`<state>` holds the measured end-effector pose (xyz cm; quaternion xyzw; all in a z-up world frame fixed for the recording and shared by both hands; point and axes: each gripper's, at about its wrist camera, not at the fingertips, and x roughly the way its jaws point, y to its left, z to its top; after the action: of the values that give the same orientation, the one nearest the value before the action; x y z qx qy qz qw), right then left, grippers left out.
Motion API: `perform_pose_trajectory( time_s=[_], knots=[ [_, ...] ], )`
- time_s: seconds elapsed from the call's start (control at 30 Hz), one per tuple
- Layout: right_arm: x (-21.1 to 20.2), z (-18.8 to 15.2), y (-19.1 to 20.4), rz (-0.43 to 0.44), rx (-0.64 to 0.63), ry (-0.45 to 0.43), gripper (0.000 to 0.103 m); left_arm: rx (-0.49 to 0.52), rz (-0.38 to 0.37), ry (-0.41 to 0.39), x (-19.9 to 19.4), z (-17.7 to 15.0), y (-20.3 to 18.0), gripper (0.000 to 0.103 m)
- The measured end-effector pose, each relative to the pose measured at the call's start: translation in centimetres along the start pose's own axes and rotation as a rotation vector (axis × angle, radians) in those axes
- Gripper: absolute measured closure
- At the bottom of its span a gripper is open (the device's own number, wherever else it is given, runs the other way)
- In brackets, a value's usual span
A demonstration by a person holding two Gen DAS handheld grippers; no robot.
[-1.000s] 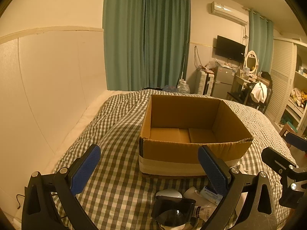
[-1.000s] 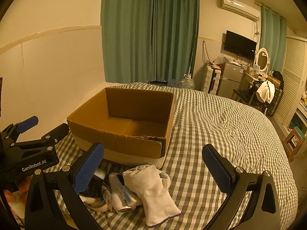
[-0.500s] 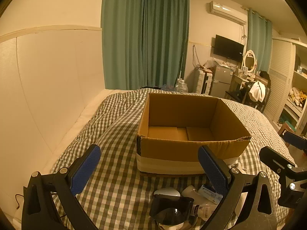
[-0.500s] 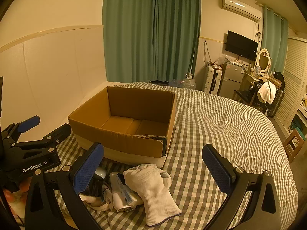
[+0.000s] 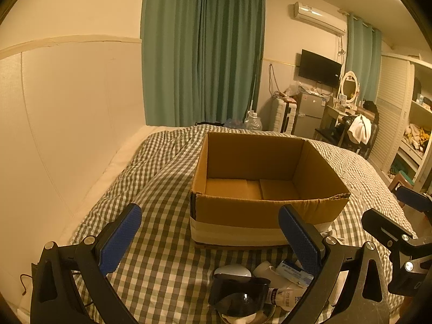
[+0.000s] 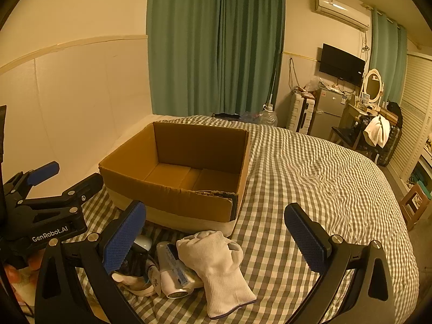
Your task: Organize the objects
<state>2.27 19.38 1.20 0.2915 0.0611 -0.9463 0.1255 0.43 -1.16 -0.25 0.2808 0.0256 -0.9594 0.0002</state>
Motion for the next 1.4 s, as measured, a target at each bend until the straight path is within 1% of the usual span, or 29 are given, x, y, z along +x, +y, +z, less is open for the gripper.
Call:
perform_pose_trajectory(
  time_s=[0.23, 0.37, 0.5, 0.63, 0.8, 0.9, 1.03, 1.17, 1.23, 1.37, 1.4],
  knots=[
    [-0.9, 0.1, 0.2, 0.003, -0.018, -0.012, 0.000, -0.008, -0.013, 0.008, -0.3, 0.1, 0.2, 0.000],
    [-1.8, 0.1, 0.5, 0.006, -0.038, -0.023, 0.001, 0.017, 0.005, -0.007, -1.0, -0.3, 0.0, 0.000],
    [-1.8, -0.3, 0.5, 0.007, -0.036, -0.015, 0.001, 0.056, -0.020, 0.033, -0.8, -1.5, -0.2, 0.000],
    [-0.6, -1.4, 0.5, 0.013, -0.029, 0.027, 0.001, 0.069, -0.004, 0.078, 0.4, -3.2, -0.4, 0.000],
    [2.2, -3.2, 0.1, 0.028, -0.005, 0.118, 0.001, 0.065, -0.025, 0.171, 2.7, -5.5, -0.4, 0.000],
    [4.1, -4.1, -0.2, 0.025, -0.003, 0.169, 0.006, 0.059, -0.027, 0.214, 3.8, -6.4, -0.2, 0.000],
    [6.0, -5.1, -0.6, 0.027, 0.009, 0.216, 0.009, 0.045, -0.041, 0.274, 5.0, -7.5, 0.0, 0.000],
    [7.7, -5.7, -0.7, 0.031, 0.009, 0.251, 0.009, 0.042, -0.072, 0.329, 5.6, -8.4, -0.2, 0.000],
    [8.7, -6.1, -0.9, 0.021, 0.012, 0.269, 0.012, 0.043, -0.086, 0.337, 5.7, -8.6, -0.3, 0.000],
    [10.2, -6.8, -1.8, 0.057, 0.058, 0.301, 0.018, 0.057, -0.109, 0.349, 5.6, -8.9, -0.7, 0.000],
    [10.2, -6.9, -1.9, 0.064, 0.059, 0.303, 0.023, 0.062, -0.113, 0.354, 5.6, -8.9, -0.8, 0.000]
  ],
)
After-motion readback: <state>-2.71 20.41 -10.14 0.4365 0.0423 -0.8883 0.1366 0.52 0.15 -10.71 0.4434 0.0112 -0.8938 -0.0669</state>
